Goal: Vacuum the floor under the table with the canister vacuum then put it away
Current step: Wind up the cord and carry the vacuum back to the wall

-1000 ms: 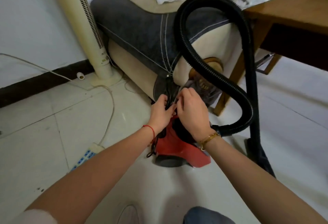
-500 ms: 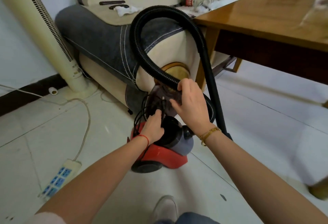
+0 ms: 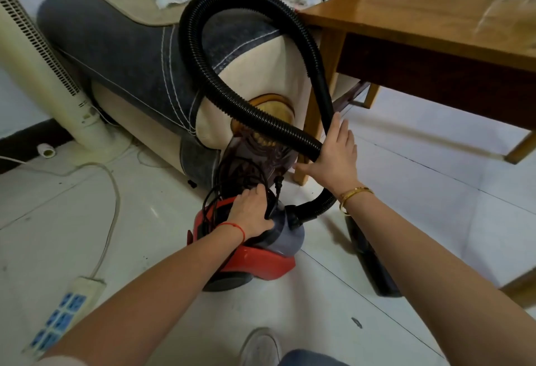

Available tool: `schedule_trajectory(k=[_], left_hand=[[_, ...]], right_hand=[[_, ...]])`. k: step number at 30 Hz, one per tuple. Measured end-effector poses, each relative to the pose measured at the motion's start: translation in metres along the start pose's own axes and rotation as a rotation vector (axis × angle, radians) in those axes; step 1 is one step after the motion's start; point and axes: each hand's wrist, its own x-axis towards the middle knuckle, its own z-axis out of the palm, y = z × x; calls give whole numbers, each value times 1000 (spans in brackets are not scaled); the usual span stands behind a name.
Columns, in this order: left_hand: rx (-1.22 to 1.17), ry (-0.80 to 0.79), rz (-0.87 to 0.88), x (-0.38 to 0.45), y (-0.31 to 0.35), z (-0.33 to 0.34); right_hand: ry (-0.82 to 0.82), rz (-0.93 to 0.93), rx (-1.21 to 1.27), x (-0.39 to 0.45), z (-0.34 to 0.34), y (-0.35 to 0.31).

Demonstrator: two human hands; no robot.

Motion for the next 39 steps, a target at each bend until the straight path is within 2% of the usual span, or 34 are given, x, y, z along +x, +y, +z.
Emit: schedule_trajectory(k=[4,13,19,25,28,34,39], left_hand=[[26,-9,31,3,-2,-1],[61,-92,82,7,-6,-8],[-84,-239,69,15,-14,-12],[-106,-357,45,25,-24,-8],[-103,-354,55,28,-25,-8],[66,-314,121,25,-24,-15],[60,-285,125,16,-19,-26]], right_hand=[[-20,77,146,9,5,2],[-33,220,218,21,2,7],[-22,225,251,32,3,17],[-108,138,346,37,-4,30],[-193,173,374,41,-7,37],[-191,173,397,43,3,34],[-220,70,350,32,0,12]])
